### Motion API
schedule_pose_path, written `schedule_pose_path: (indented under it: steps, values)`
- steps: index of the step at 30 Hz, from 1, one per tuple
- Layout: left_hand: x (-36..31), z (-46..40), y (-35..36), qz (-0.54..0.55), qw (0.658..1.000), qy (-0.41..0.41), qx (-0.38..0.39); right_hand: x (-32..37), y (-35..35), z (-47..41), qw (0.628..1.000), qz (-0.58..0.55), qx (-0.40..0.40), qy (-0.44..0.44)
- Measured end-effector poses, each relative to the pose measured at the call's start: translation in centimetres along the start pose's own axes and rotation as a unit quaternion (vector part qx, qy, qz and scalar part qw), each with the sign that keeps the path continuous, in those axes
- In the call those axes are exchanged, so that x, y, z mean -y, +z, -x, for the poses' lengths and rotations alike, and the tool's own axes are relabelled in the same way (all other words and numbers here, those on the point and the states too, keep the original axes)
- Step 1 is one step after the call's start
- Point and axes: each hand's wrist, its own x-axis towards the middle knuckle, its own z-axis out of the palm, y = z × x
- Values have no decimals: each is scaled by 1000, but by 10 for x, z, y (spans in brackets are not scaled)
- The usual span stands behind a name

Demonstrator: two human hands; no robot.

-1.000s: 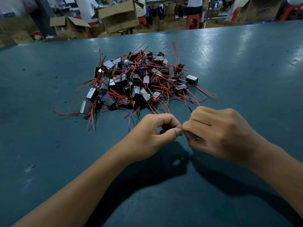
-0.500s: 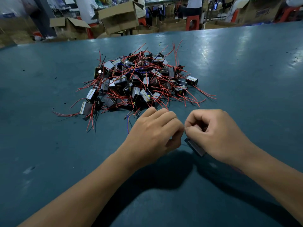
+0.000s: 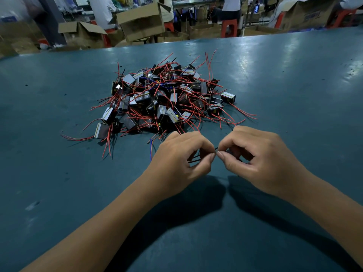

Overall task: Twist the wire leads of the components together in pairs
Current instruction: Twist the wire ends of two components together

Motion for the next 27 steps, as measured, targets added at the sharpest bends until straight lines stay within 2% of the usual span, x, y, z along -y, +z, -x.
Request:
schedule_pose_path:
  steps: [5, 8, 14, 18, 23, 27]
  values:
    - [1, 0, -2, 3, 999, 19, 30, -1, 2, 1, 1000, -6, 5, -4]
    - [7, -1, -13, 19, 997, 13, 76, -3, 1, 1, 1000, 5, 10, -7]
    - [46, 3, -52, -16, 970, -75, 229, -7, -3, 2, 998, 27, 38, -34]
    - [56, 6, -58, -31, 949, -131, 284, -9, -6, 3, 996, 33, 65, -42]
    - [53, 5, -60, -22, 948, -135, 287, -19, -4, 4, 993, 29, 112, -8]
    - [39, 1, -55, 15, 982, -62, 180, -24, 4, 7, 987, -67, 129, 72]
